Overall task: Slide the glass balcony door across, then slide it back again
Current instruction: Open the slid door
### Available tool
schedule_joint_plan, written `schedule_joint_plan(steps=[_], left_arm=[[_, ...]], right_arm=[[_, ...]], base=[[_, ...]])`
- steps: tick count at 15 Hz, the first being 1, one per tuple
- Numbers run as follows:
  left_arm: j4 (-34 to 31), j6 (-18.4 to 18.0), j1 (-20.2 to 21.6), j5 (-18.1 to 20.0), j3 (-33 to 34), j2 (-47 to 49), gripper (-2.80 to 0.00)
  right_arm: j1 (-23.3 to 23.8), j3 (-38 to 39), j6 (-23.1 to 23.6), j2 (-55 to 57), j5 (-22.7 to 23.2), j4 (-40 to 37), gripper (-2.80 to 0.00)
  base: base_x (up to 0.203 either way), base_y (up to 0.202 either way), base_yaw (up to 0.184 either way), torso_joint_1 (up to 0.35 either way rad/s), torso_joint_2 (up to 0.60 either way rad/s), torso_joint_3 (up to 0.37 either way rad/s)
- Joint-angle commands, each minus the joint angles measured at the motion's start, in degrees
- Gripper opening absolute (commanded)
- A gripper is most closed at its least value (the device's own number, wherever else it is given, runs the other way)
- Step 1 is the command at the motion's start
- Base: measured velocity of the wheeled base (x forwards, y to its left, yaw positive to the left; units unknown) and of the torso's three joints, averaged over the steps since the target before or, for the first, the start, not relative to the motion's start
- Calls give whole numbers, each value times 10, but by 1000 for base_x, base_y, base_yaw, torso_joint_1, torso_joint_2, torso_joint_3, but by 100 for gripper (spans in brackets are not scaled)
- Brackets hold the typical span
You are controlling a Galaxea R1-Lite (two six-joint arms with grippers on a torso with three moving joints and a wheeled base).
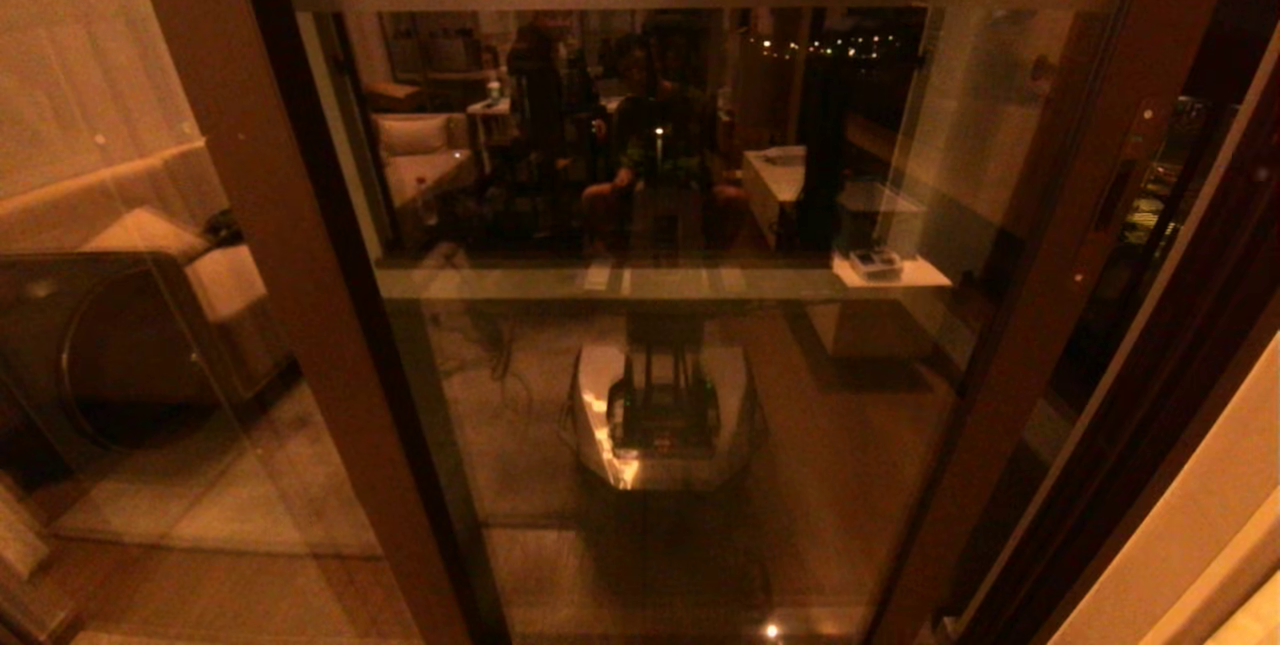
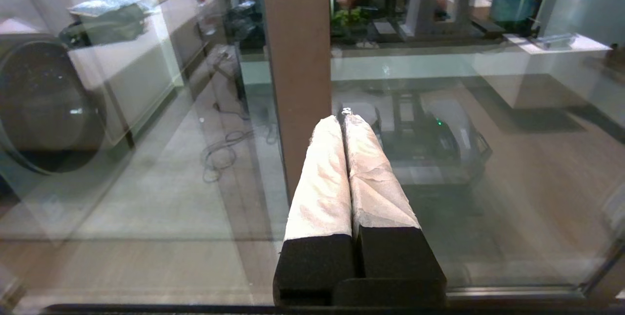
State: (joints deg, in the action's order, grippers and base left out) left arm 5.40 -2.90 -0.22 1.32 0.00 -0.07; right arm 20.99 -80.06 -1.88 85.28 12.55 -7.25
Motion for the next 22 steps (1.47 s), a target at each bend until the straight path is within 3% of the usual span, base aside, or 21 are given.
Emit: schedule_joint_plan(steps=[1, 5, 9, 11, 17, 22], left_arm=[[0, -1, 0, 0, 20, 1, -280], [0, 0, 0, 0, 20, 1, -280], [0, 0, 0, 0, 19, 1, -280], [0, 0, 0, 0, 20, 1, -280], [0, 0, 0, 0, 20, 1, -280], [0, 0, 0, 0, 20, 1, -280]], right_arm=[[23, -60, 6, 66, -9, -3, -280], [37, -203, 14, 187, -21, -6, -280], [38, -309, 16, 253, 56, -10, -280], [37, -318, 16, 270, 66, -10, -280], [37, -320, -12, 294, 172, -10, -280], [19, -320, -13, 294, 182, -10, -280]], base=[[0, 0, 0, 0, 0, 0], [0, 0, 0, 0, 0, 0], [0, 0, 0, 0, 0, 0], [0, 0, 0, 0, 0, 0], [0, 0, 0, 0, 0, 0], [0, 0, 0, 0, 0, 0]])
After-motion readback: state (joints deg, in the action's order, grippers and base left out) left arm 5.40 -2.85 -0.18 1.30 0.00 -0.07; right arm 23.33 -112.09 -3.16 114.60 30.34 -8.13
